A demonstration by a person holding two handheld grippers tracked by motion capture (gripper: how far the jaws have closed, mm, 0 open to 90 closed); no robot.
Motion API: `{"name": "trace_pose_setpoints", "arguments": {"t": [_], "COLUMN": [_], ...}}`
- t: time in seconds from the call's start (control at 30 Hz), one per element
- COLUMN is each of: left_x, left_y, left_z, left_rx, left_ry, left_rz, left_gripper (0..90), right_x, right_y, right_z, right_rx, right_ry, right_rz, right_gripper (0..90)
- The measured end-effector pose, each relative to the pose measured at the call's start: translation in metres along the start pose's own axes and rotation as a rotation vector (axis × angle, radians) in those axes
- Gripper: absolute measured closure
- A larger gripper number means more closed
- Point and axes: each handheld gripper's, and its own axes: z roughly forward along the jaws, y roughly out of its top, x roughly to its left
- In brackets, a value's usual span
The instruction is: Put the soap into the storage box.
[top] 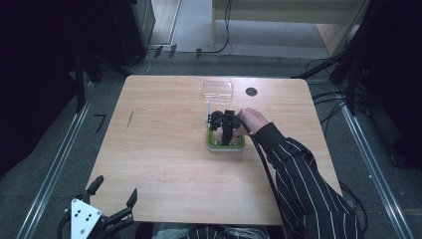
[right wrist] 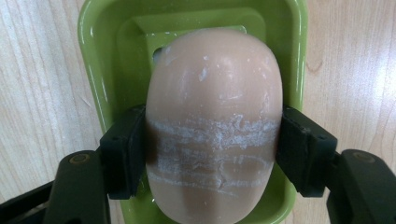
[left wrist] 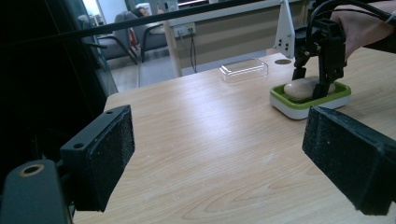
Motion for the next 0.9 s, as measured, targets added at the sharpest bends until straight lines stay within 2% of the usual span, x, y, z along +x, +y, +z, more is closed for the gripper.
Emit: {"name": "trace_pose_setpoints", "arguments": {"t": [0.67, 0.73, 0.77, 0.9], "left_x": [-0.001, -0.001, -0.001, -0.002], "left_y": [0.001, 0.001, 0.001, 0.002], "left_z": [0.002, 0.004, 0.004, 0.009], "left_rx": [0.001, 0.0, 0.0, -0.004], "left_ry": [-0.006, -0.006, -0.01, -0.021], "left_rz": [0.0, 0.001, 0.002, 0.003], "left_gripper": [9.6, 9.6, 9.6, 9.6], "right_x": [-0.003, -0.003, -0.004, -0.004], "right_y": [-0.004, -0.006, -0.007, -0.009], "right_z": [-0.002, -0.006, -0.007, -0.009], "right_rx": [-0.022, -0.035, -0.032, -0.026], "right_ry": [-0.005, -0.002, -0.004, 0.014], "right_rz": [0.028, 0.055, 0.053, 0.109], "right_gripper": [30.3, 26.7, 25.9, 18.2]}}
